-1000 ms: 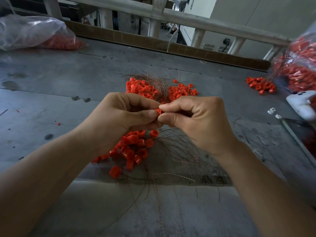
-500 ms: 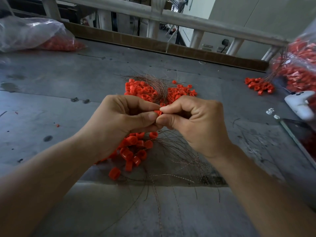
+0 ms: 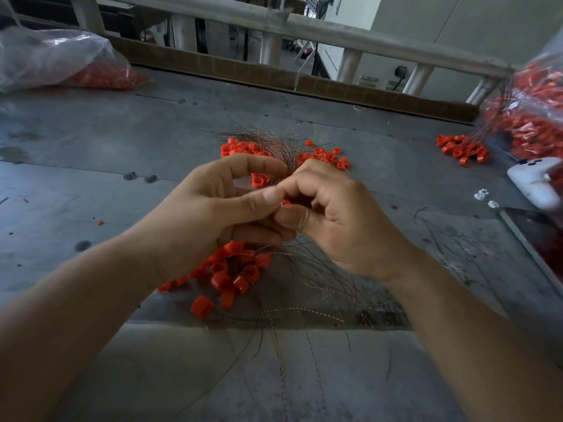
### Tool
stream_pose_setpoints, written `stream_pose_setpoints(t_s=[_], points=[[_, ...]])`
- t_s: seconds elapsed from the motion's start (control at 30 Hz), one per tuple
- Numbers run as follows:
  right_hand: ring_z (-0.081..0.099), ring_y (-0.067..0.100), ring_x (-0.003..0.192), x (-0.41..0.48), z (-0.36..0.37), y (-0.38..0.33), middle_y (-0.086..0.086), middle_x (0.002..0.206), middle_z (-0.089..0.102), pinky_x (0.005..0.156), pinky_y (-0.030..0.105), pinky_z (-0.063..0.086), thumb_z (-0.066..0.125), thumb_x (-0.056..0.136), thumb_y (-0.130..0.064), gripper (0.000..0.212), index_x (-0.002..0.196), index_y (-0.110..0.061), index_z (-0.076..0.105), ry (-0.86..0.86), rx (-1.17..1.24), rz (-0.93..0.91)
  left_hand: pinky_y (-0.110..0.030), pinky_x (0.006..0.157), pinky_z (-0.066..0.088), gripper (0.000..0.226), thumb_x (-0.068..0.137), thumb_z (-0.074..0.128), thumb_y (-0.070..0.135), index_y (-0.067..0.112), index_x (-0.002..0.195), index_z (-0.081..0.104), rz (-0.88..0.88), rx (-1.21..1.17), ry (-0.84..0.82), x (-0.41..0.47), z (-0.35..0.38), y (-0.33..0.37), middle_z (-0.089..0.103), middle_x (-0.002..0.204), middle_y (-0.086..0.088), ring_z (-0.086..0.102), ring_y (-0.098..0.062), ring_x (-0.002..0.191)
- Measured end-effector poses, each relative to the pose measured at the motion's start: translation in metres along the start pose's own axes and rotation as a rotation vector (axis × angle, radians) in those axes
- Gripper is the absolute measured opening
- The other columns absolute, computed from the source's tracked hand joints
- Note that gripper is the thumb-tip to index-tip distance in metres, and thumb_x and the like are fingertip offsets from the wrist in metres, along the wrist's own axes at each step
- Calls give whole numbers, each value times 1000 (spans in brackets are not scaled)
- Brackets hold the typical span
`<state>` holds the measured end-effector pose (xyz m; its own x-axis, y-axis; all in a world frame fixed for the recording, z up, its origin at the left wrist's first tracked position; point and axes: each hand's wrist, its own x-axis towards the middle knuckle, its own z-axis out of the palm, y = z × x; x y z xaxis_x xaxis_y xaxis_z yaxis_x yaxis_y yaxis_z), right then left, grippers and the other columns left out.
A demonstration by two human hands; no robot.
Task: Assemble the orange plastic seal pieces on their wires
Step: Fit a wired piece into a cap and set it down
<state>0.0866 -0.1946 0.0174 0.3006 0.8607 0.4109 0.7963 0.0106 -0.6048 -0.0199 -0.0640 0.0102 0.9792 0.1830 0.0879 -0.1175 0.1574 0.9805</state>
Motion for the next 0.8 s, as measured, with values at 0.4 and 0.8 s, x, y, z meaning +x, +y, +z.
stream_pose_setpoints(t_s=[0.4, 0.8], points=[[43, -2, 69, -3, 8, -7, -18, 76, 41, 62, 9, 37, 59, 79, -10, 5, 81, -7, 62, 60, -143, -15, -22, 58, 55, 63, 60, 65, 20, 24, 120, 45, 129, 133, 54, -6, 12, 0, 69, 75, -19, 70, -21, 68], [53, -3, 77, -2, 5, -4, -14, 81, 54, 67, 11, 43, 77, 69, -15, 24, 91, -12, 68, 96, 7, 26, -22, 54, 54, 60, 50, 70, 24, 17, 108, 56, 36, 67, 105, 0, 6, 1, 72, 72, -11, 69, -19, 62]])
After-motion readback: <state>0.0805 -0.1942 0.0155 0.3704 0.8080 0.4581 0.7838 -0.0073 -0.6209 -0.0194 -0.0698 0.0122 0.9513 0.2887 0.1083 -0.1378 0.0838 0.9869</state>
